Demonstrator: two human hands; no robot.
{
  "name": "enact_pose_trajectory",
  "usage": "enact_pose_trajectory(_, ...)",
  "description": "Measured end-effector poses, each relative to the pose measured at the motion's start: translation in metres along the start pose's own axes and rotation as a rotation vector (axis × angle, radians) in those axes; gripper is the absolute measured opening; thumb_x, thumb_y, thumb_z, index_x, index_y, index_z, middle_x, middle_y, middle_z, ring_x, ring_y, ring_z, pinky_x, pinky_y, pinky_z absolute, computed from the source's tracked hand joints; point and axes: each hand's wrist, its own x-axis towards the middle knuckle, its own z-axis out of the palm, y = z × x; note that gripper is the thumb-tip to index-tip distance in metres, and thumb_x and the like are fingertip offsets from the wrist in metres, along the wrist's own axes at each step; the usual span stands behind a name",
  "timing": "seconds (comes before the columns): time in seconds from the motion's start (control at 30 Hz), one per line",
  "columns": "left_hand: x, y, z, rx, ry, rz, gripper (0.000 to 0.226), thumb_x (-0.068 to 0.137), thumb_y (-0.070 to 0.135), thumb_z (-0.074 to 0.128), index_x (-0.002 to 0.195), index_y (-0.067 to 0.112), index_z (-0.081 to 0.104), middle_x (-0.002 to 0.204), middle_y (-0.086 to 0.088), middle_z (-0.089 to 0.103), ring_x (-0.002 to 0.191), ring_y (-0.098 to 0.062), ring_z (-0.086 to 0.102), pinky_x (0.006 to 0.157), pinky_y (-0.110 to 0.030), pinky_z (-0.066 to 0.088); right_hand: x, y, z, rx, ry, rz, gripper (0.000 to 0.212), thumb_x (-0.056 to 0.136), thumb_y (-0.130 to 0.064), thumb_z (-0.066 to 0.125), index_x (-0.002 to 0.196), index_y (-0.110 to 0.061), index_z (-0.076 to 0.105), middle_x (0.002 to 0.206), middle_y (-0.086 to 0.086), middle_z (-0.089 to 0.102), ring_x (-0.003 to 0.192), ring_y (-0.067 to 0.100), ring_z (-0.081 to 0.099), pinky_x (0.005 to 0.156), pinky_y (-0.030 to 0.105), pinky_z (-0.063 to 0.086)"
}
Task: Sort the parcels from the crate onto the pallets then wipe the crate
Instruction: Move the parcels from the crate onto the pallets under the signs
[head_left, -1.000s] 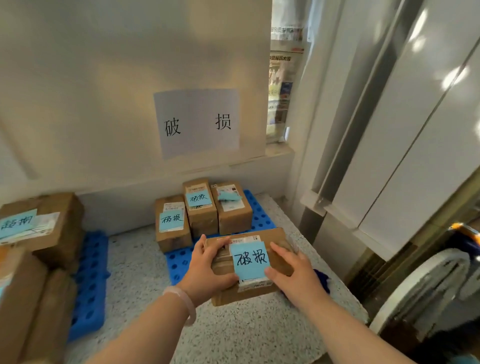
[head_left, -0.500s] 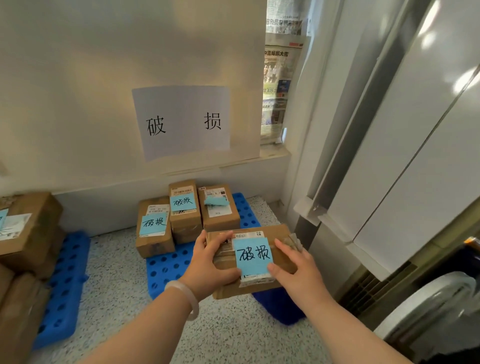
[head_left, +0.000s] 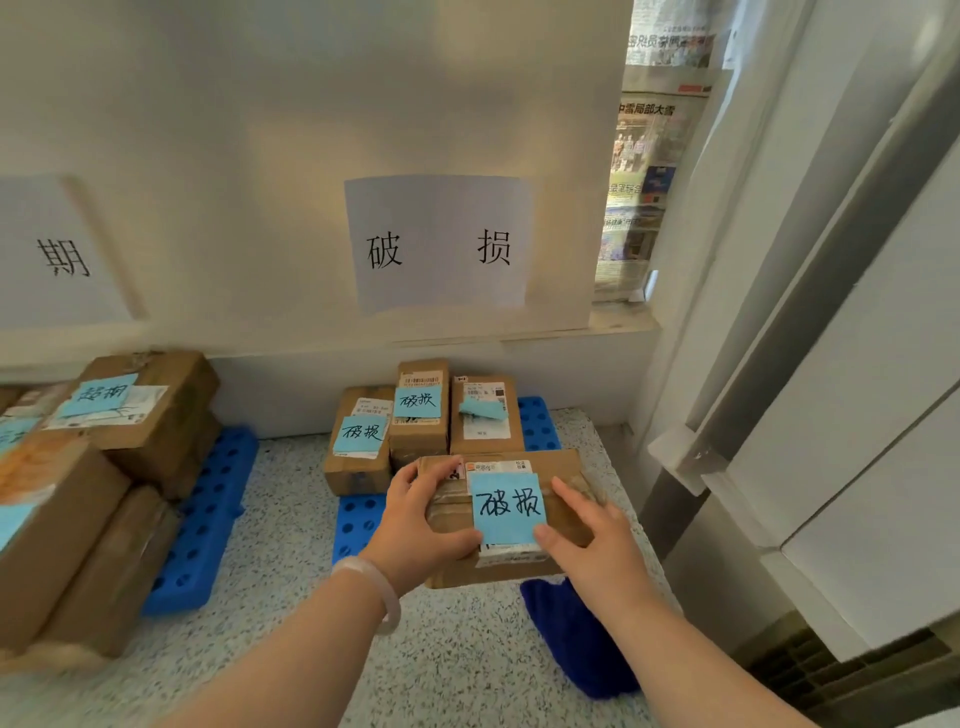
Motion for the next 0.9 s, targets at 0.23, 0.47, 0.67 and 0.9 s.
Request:
enact_pose_trajectory(0.23,-0.006,-0.005,-0.004,0.004,0.052,-0.059,0.082,0.077,0.023,0.081,0.137,0.053,0.034,0.157,0.008,0.004,0.139,-0.019,0.022,0.105,-0.031,0.041,0.012,0.0,0.012,0.014,-0.03,-0.021,0.06,0.087,-0.031,0.073,0.138,-0.046,0.045,0.151,-0.005,0.025,0.138,0.016,0.03,0.11,0.036,0.041)
enact_pose_trajectory(0.47,-0.006,-0.014,-0.004,-0.044,0.09,-0.075,0.077,0.078,0.021,0.079,0.133,0.053,0.035,0.146,0.009,0.015,0.123,-0.012,0.03,0.086,-0.016,0.043,0.017,0.006,0.021,0.038,-0.034,0.002,0.061,0.086,-0.033,0.073,0.139,-0.045,0.046,0.146,-0.003,0.029,0.135,0.018,0.035,0.107,0.04,0.046)
enact_pose_trajectory(0.67,-0.009,-0.026,-0.005,0.005,0.071,-0.07,0.078,0.084,0.022,0.074,0.146,0.043,0.032,0.15,0.01,0.016,0.13,-0.007,0.025,0.105,-0.025,0.034,0.018,0.009,0.031,0.017,-0.058,-0.001,0.062,0.088,-0.033,0.071,0.142,-0.044,0.043,0.137,-0.01,0.025,0.13,0.008,0.029,0.108,0.03,0.038)
enact_pose_trajectory(0.9,-0.01,-0.051,-0.014,0.016,0.058,-0.119,0.078,0.085,0.027,0.073,0.147,0.046,0.028,0.157,0.012,0.011,0.136,-0.012,0.024,0.111,-0.033,0.034,0.021,0.007,0.049,-0.03,-0.134,0.01,0.063,0.088,-0.034,0.071,0.141,-0.048,0.041,0.146,-0.005,0.024,0.136,0.014,0.03,0.109,0.031,0.037)
